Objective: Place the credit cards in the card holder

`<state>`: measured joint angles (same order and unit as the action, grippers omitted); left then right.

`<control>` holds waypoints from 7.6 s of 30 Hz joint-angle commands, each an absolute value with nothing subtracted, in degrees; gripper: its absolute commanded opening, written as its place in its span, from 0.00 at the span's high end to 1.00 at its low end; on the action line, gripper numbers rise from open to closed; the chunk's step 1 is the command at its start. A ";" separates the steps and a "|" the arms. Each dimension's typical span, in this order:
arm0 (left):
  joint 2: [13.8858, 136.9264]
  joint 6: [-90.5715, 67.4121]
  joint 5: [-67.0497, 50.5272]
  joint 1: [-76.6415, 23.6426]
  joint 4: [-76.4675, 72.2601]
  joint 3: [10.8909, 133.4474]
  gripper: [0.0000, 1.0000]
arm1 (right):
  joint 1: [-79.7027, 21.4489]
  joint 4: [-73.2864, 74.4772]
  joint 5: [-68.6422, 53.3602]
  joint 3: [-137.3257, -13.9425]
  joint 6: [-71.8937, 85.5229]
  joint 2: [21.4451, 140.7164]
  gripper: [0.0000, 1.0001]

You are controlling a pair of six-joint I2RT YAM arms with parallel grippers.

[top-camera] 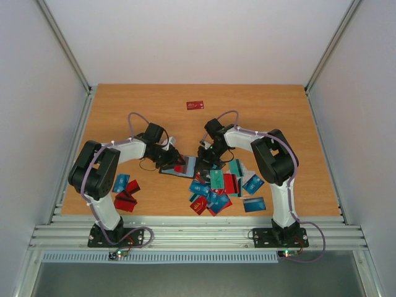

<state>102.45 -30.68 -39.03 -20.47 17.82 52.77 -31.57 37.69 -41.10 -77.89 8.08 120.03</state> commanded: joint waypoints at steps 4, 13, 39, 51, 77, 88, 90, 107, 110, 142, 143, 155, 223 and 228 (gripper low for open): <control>101.38 -25.40 -31.90 -21.12 29.53 58.01 0.50 | -32.69 40.24 -39.34 -76.24 8.34 121.31 0.92; 101.38 -22.27 -27.87 -22.79 35.08 61.78 0.38 | -32.66 39.69 -39.64 -76.47 9.04 121.60 0.92; 106.89 -20.98 -29.65 -27.32 33.34 65.87 0.50 | -32.63 38.84 -39.81 -76.03 10.26 121.90 0.93; 105.99 -22.92 -32.54 -29.09 33.52 66.07 0.51 | -32.67 39.82 -38.90 -76.64 9.49 121.29 0.94; 101.18 -18.46 -27.60 -25.40 42.02 67.50 0.57 | -31.04 33.63 -46.89 -76.68 9.36 115.91 0.73; 104.65 -16.93 -30.71 -25.49 40.79 68.18 0.48 | -31.03 38.92 -42.01 -77.16 8.00 113.29 0.56; 104.49 -16.81 -30.24 -25.48 41.10 68.66 0.50 | -31.06 36.55 -43.99 -76.49 8.74 113.04 0.56; 106.55 -14.92 -28.18 -25.40 40.33 67.73 0.92 | -31.13 27.94 -50.53 -75.30 13.72 119.20 0.60; 107.81 -14.52 -28.19 -25.40 39.79 67.27 0.94 | -31.11 28.33 -50.58 -75.49 13.42 120.02 0.60; 106.76 -15.10 -27.25 -24.87 39.57 65.72 1.00 | -31.61 36.57 -46.45 -77.53 4.94 121.31 0.59; 106.37 -15.11 -27.18 -24.87 39.84 65.74 1.00 | -31.82 36.64 -46.41 -77.78 4.89 121.62 0.59; 105.39 -15.21 -22.95 -24.87 40.78 65.04 1.00 | -32.16 38.18 -46.23 -79.92 3.66 123.03 0.60; 111.23 -14.53 -27.23 -25.84 38.43 64.94 1.00 | -34.18 38.32 -48.52 -84.55 3.78 121.26 0.61; 111.18 -14.91 -27.29 -25.85 38.42 64.89 1.00 | -34.34 37.27 -49.37 -84.64 4.46 120.25 0.61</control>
